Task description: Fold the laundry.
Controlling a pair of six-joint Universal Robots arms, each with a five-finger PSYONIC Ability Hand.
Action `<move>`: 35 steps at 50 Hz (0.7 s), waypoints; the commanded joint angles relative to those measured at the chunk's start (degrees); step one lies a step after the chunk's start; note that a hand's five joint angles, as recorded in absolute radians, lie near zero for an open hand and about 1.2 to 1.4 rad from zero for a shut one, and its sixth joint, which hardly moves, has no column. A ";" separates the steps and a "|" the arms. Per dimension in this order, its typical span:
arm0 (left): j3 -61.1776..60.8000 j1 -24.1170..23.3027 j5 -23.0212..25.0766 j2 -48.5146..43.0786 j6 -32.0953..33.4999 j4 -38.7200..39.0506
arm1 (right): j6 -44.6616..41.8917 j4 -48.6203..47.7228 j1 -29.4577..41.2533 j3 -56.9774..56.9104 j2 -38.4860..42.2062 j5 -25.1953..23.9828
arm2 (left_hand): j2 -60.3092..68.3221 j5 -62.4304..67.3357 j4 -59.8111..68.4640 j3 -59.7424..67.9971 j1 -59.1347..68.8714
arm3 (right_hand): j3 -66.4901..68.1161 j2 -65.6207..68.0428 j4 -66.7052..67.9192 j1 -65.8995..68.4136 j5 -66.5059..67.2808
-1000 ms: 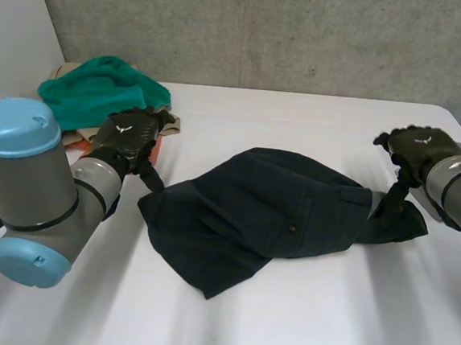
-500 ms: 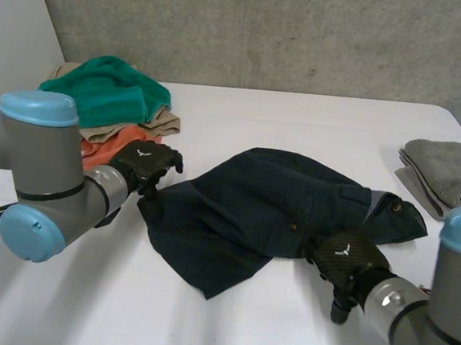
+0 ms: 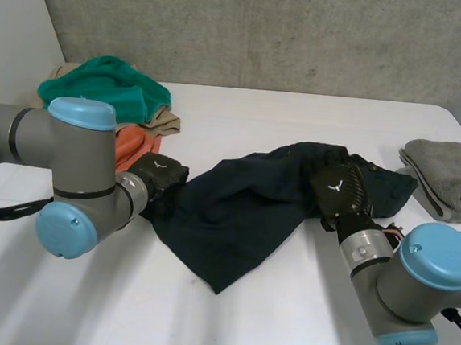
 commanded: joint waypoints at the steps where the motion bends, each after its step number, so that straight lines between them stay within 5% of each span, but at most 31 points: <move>1: 0.39 -0.64 -0.41 -0.15 -0.50 -1.59 | 0.68 -0.40 -0.37 -4.52 3.09 0.48 | 12.09 12.50 12.16 12.59 15.56 | 7.12 7.39 7.52 7.68 5.86; 6: 0.04 -0.38 -0.41 0.64 -0.50 -1.68 | 2.70 -0.32 -0.63 -6.98 3.26 0.48 | 12.09 12.50 12.16 12.59 15.56 | 24.38 24.65 24.78 24.94 23.12; 8: 0.03 -0.29 -0.50 1.34 -0.23 -1.85 | 4.72 0.21 -1.24 -9.08 3.70 0.31 | 12.09 12.50 12.16 12.59 15.56 | 57.99 58.26 58.39 58.55 56.73; 15: 0.12 0.24 -0.24 8.98 -0.50 -1.59 | 12.18 10.22 -4.23 -13.04 -3.49 -0.57 | 12.09 12.50 12.16 12.59 15.56 | 58.12 58.39 58.52 58.67 56.86; 21: 0.74 -0.38 0.29 19.52 -0.58 0.60 | 19.14 33.13 -8.80 -23.66 -14.48 -6.63 | 12.09 12.50 12.16 12.59 15.56 | 58.12 58.39 58.52 58.67 56.86; 28: 2.31 -2.57 0.55 26.64 -0.32 4.21 | 19.58 67.56 -13.72 -41.40 -14.84 -12.17 | 12.09 12.50 12.16 12.59 15.56 | 58.12 58.39 58.52 58.67 56.86; 35: 3.99 -3.63 0.73 28.59 1.87 3.51 | 19.58 82.38 -15.22 -50.13 -16.33 -14.19 | 12.09 12.50 12.16 12.59 15.56 | 58.12 58.39 58.52 58.67 56.86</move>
